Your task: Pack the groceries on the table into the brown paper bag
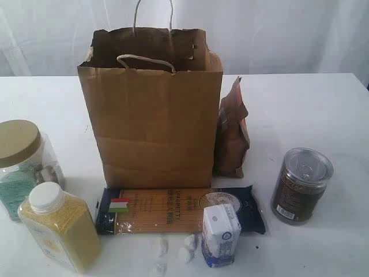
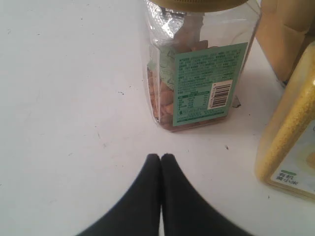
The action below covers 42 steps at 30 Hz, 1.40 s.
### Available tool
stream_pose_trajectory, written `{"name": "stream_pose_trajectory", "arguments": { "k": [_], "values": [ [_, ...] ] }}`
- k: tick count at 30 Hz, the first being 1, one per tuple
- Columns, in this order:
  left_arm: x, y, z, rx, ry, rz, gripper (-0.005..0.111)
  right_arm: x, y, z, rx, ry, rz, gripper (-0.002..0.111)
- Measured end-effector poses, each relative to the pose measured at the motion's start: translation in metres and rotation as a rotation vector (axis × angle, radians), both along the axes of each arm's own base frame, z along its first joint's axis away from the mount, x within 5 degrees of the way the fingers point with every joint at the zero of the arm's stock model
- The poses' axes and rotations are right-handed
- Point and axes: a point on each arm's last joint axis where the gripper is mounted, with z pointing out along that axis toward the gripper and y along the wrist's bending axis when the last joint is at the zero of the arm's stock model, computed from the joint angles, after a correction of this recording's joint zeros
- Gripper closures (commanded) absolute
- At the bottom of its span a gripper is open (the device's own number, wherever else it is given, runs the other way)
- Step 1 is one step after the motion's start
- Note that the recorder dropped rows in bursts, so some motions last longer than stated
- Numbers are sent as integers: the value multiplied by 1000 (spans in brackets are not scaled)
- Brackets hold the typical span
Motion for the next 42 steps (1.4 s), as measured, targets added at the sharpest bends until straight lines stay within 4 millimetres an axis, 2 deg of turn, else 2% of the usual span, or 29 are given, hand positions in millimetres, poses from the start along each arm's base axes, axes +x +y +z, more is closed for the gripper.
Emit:
{"name": "stream_pose_trajectory", "arguments": {
  "k": [12,20,28,34,37,40,41,42],
  "values": [
    [0,0,0,0,0,0,107,1,-1,4,-101,-52,10,108],
    [0,0,0,0,0,0,107,3,-1,30,464,-306,-53,108],
    [0,0,0,0,0,0,107,1,-8,43,608,-449,-90,108],
    [0,0,0,0,0,0,107,-19,-29,77,722,-944,-176,108],
    [0,0,0,0,0,0,107,-27,-32,97,585,-1071,-219,108],
    [0,0,0,0,0,0,107,-22,-25,124,161,-993,-255,108],
    [0,0,0,0,0,0,107,-15,-23,127,-36,-920,-274,108],
    [0,0,0,0,0,0,107,-9,-21,128,-159,-859,-273,108]
  ]
}}
